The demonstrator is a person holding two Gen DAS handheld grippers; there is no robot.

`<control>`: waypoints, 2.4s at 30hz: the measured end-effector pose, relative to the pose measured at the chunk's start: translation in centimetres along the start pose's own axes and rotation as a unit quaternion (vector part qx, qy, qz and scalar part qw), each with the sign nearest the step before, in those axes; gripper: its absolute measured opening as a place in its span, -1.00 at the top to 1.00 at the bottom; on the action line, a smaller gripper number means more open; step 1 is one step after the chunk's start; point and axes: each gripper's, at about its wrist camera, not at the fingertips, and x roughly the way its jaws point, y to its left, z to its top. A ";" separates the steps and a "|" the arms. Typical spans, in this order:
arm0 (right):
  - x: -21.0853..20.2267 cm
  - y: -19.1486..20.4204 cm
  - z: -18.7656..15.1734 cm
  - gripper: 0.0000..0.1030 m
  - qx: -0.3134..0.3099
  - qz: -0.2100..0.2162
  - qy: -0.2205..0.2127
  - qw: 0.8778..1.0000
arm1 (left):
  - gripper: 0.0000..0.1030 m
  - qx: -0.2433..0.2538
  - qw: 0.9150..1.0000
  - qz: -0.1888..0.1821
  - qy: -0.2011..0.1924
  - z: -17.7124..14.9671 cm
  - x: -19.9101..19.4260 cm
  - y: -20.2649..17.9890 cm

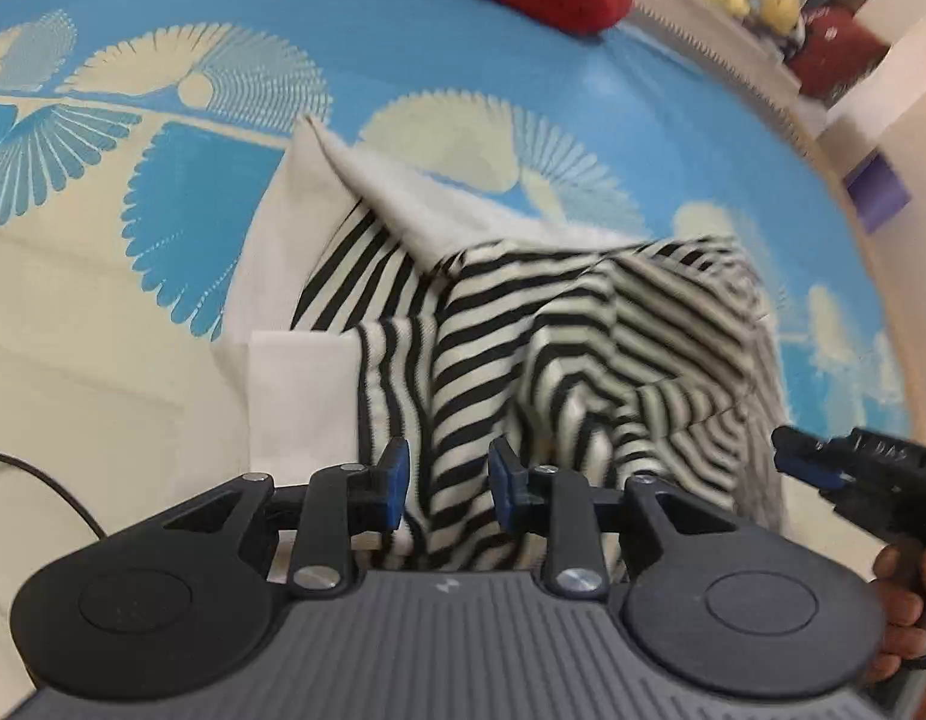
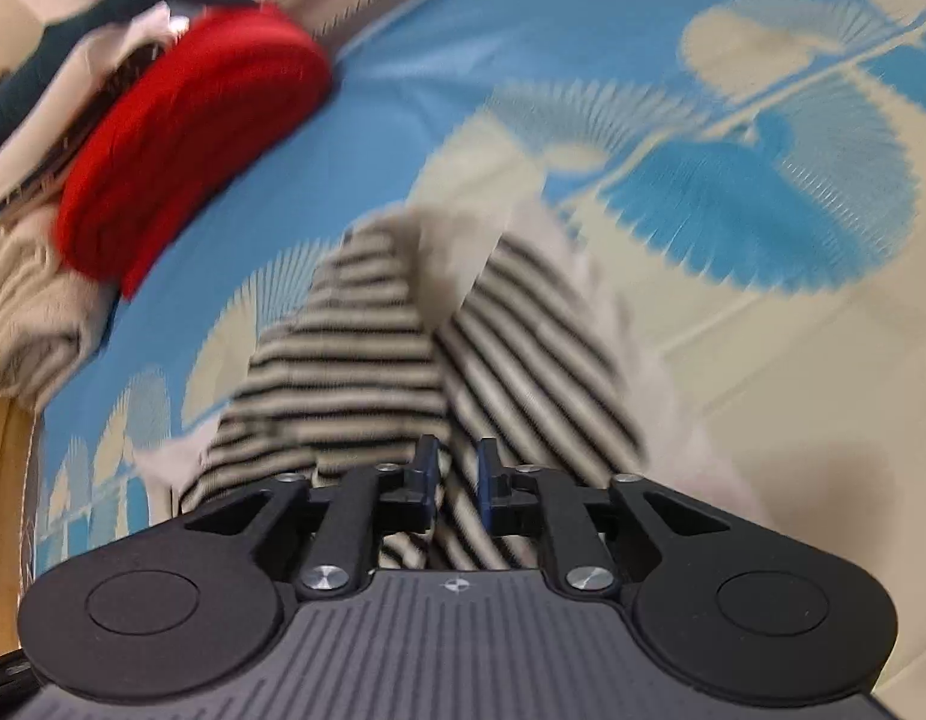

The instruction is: Fold small clothes

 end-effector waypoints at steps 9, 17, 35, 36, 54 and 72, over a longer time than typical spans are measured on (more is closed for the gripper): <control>5.0 2.7 -2.3 0.46 -0.032 -0.010 0.061 0.998 | 0.22 0.013 0.999 0.013 0.040 -1.9 2.6 0.3; 1.5 4.0 -1.7 0.98 -0.071 0.019 -0.019 0.997 | 0.97 0.010 0.997 0.014 -0.080 -0.1 -2.0 0.2; -2.6 -1.5 -2.8 0.64 -0.056 -0.017 0.077 0.995 | 0.33 -0.058 0.997 -0.048 -0.010 -2.0 -1.2 2.6; -2.8 -1.5 -2.4 0.31 -0.052 -0.011 0.061 0.997 | 0.29 -0.060 0.997 -0.051 -0.008 -2.2 -1.0 2.6; -4.9 0.8 -1.2 0.96 -0.021 0.025 -0.067 0.997 | 0.97 -0.028 0.993 0.042 -0.111 -0.5 -4.3 3.0; 0.2 -1.0 -2.1 0.46 -0.020 -0.072 0.056 0.996 | 0.83 -0.008 0.999 0.039 0.031 -2.2 0.1 3.0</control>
